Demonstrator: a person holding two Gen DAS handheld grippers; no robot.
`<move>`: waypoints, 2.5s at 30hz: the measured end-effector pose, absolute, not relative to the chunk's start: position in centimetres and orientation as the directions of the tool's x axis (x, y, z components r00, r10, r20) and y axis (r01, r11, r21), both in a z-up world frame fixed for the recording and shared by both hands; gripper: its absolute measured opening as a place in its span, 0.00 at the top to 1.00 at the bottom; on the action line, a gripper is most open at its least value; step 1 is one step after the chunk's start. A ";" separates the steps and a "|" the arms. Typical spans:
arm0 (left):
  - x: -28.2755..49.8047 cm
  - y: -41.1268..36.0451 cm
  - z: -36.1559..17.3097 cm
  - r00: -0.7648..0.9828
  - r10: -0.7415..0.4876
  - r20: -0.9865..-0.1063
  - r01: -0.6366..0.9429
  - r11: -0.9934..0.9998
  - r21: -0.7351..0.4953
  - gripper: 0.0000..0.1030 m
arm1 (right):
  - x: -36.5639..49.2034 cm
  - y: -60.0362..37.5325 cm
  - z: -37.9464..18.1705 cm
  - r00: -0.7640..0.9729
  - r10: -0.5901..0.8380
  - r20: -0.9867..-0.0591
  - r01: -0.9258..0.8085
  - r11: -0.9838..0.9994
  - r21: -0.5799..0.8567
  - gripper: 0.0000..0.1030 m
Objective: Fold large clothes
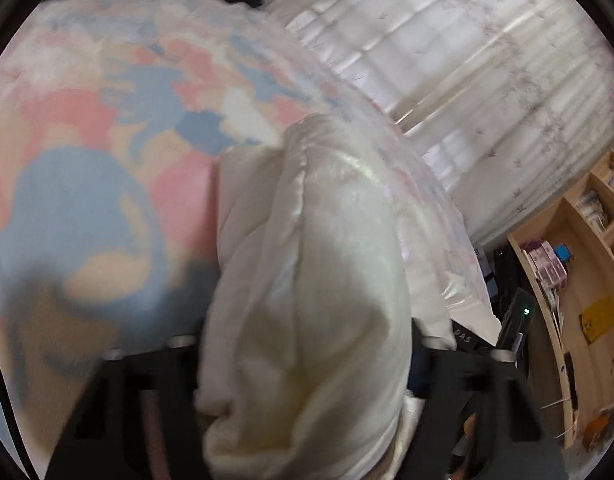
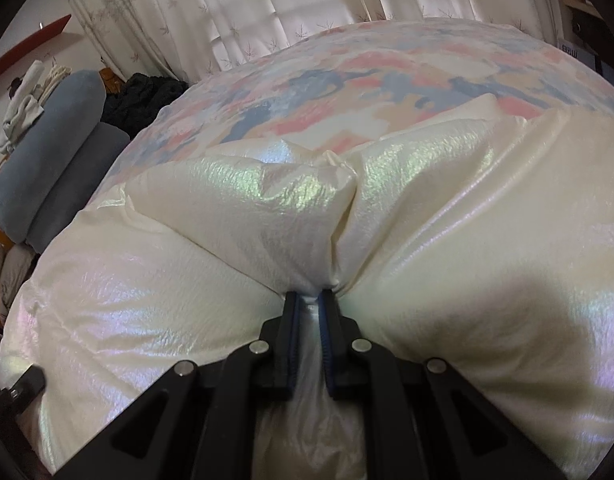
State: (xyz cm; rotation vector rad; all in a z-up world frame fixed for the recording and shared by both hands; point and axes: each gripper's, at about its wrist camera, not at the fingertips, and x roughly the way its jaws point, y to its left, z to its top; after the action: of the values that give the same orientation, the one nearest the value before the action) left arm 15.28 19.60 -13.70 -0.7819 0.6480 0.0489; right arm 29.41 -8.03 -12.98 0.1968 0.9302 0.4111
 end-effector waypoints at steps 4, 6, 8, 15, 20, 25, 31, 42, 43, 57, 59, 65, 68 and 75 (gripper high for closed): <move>14.6 17.9 -11.4 0.822 -0.110 -0.559 -0.252 0.810 -0.530 0.68 | 29.6 -8.1 -12.4 0.501 0.434 -0.749 -0.249 0.901 0.355 0.90; 14.2 17.8 -10.7 0.824 -0.095 -0.558 -0.251 0.822 -0.511 0.70 | 29.7 -8.3 -11.7 0.479 0.439 -0.760 -0.247 0.898 0.363 0.90; 13.1 18.0 -10.4 0.827 -0.084 -0.556 -0.247 0.834 -0.494 0.70 | 29.2 -8.9 -10.6 0.465 0.449 -0.763 -0.238 0.894 0.381 0.90; 10.3 16.4 -8.2 0.849 -0.029 -0.528 -0.215 0.893 -0.395 0.70 | 24.3 -9.6 -8.3 0.475 0.455 -0.754 -0.302 0.888 0.346 0.90; 9.1 14.1 -5.6 0.872 0.003 -0.489 -0.167 0.942 -0.290 0.70 | 24.1 -8.9 -10.9 0.444 0.473 -0.761 -0.328 0.876 0.353 0.90; 9.3 11.9 -3.7 0.884 0.013 -0.468 -0.132 0.966 -0.221 0.70 | 24.4 -8.6 -11.9 0.473 0.486 -0.735 -0.324 0.872 0.368 0.90; 10.7 7.8 -1.2 0.900 0.005 -0.436 -0.068 0.989 -0.129 0.70 | 23.8 -8.1 -12.4 0.513 0.479 -0.712 -0.328 0.876 0.353 0.91; 12.8 -2.6 2.3 0.905 -0.014 -0.425 0.052 0.996 0.077 0.69 | 24.0 -9.6 -13.0 0.490 0.556 -0.671 -0.300 0.831 0.469 0.92; 13.1 -3.3 2.5 0.903 -0.011 -0.429 0.053 0.995 0.086 0.69 | 24.1 -9.8 -13.0 0.480 0.567 -0.669 -0.294 0.823 0.486 0.92; 15.3 -11.5 5.0 0.875 -0.014 -0.484 0.104 0.982 0.159 0.69 | 18.6 -16.3 -11.9 0.341 0.720 -0.605 -0.266 0.691 0.672 0.92; 15.6 -13.1 5.1 0.876 -0.012 -0.481 0.123 0.972 0.199 0.69 | 17.8 -18.1 -11.8 0.334 0.757 -0.561 -0.225 0.642 0.733 0.92; 17.0 -18.5 4.5 0.857 -0.038 -0.514 0.200 0.944 0.263 0.69 | 13.8 -28.5 -8.2 0.554 0.630 -0.545 -0.114 0.705 0.700 0.92; 17.5 -22.3 2.7 0.843 -0.042 -0.536 0.250 0.913 0.322 0.69 | 12.1 -34.9 -7.1 0.684 0.443 -0.580 0.051 0.764 0.644 0.92; 16.8 -31.6 -4.8 0.832 -0.015 -0.554 0.350 0.789 0.505 0.68 | 9.1 -45.2 -8.3 0.773 0.207 -0.600 0.317 0.693 0.648 0.92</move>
State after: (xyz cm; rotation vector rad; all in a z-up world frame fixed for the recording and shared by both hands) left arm 16.75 -31.63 -4.85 0.6381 0.5603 -0.2083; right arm 9.14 -45.20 -8.34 0.8206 0.7048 -0.0676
